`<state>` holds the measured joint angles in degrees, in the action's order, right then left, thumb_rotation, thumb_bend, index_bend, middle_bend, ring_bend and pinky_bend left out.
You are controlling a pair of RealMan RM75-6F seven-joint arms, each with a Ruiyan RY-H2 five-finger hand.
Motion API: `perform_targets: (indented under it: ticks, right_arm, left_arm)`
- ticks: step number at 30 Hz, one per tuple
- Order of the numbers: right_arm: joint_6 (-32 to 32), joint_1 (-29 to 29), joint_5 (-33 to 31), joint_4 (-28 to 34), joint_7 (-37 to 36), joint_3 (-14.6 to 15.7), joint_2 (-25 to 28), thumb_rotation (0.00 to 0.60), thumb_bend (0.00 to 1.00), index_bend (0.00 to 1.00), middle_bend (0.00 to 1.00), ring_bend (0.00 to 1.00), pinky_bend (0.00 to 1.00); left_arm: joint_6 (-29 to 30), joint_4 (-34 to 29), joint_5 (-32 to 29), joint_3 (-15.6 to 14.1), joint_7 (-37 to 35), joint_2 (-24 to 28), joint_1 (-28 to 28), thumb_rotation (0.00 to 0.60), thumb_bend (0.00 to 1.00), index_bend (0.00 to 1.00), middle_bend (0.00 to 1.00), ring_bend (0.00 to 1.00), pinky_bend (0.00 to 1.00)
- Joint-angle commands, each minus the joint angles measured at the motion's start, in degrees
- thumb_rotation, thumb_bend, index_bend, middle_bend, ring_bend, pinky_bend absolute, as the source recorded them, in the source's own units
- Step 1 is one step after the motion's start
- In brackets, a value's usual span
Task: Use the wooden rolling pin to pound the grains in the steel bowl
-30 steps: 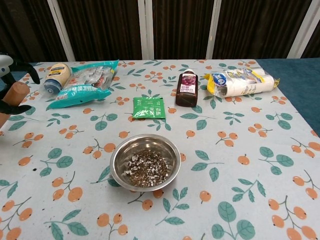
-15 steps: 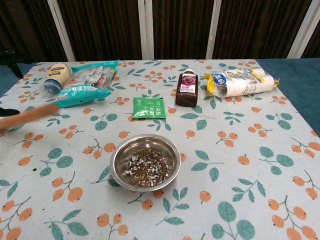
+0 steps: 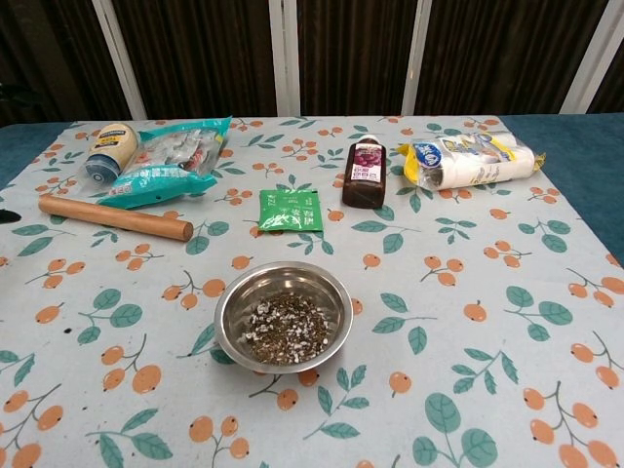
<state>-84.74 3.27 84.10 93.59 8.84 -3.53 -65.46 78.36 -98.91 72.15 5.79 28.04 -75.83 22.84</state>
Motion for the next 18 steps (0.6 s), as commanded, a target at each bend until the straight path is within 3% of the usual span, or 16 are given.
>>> perform_targets:
  ticks: [1, 7, 14, 18]
  right_arm:
    - [0.04, 0.00, -0.04, -0.02, -0.07, 0.00, 0.08, 0.600, 0.37, 0.00, 0.00, 0.00, 0.00]
    - [-0.25, 0.06, 0.32, -0.27, 0.00, -0.10, 0.09, 0.600, 0.37, 0.00, 0.00, 0.00, 0.00]
    - [-1.50, 0.07, 1.97, -0.89, 0.30, -0.04, -0.40, 0.600, 0.37, 0.00, 0.00, 0.00, 0.00]
    - [-2.23, 0.02, 2.84, -1.34, 0.32, 0.00, -0.69, 0.600, 0.37, 0.00, 0.00, 0.00, 0.00]
  left_arm:
    - [1.79, -2.04, 0.92, -0.85, -1.47, 2.32, -1.83, 0.600, 0.16, 0.11, 0.07, 0.00, 0.00]
    - [8.93, -3.52, 6.83, -4.70, -6.24, 7.40, -7.81, 0.600, 0.16, 0.10, 0.05, 0.00, 0.00]
    - [16.72, 2.57, 13.37, -9.92, -12.23, 8.89, -15.02, 0.600, 0.16, 0.04, 0.01, 0.00, 0.00]
    - [18.16, 4.50, 14.36, -10.96, -14.60, 8.99, -17.00, 0.600, 0.16, 0.02, 0.00, 0.00, 0.00]
